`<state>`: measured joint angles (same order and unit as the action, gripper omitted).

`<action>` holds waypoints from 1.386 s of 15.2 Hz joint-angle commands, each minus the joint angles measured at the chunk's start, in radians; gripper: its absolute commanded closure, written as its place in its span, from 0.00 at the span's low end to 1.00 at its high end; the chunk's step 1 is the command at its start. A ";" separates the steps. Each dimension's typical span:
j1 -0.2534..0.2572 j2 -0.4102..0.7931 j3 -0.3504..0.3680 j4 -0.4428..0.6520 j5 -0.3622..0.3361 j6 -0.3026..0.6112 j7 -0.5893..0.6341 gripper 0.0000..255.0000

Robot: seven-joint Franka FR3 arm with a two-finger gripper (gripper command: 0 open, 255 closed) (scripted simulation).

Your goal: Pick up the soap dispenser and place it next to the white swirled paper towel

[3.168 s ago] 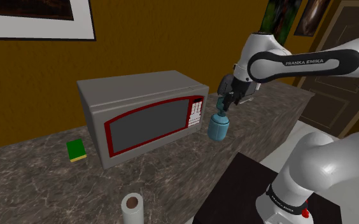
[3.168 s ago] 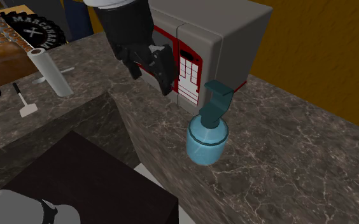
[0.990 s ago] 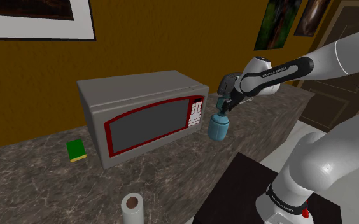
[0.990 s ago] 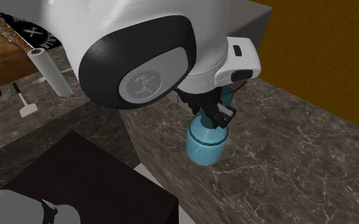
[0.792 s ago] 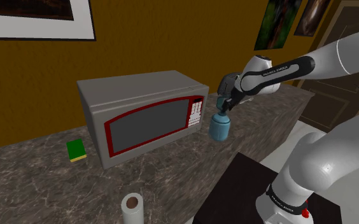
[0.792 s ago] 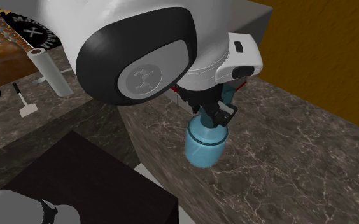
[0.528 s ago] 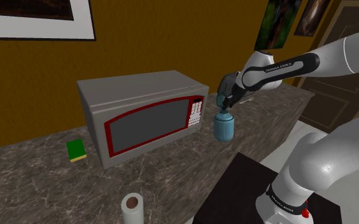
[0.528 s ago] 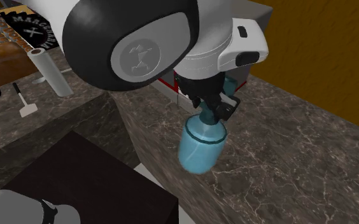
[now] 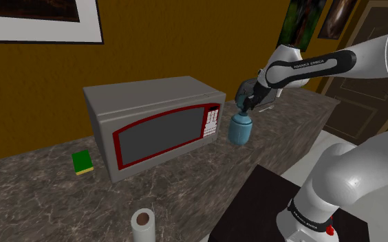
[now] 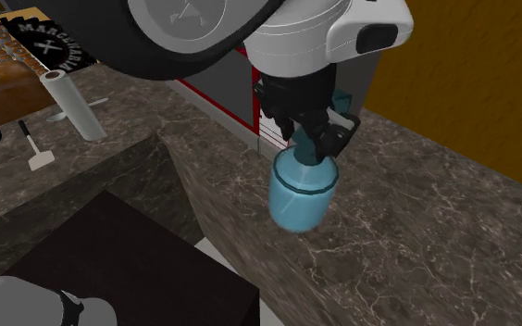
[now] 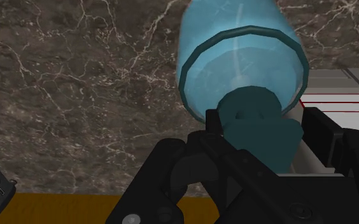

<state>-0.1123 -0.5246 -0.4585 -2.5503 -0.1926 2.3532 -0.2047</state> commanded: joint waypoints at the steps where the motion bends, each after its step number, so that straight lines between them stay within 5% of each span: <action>1: 0.001 -0.010 0.008 0.023 0.002 -0.033 0.004 1.00; 21: 0.012 -0.054 0.060 0.260 0.026 -0.312 0.014 1.00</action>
<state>-0.1015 -0.5760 -0.4028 -2.3053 -0.1681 2.0572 -0.1922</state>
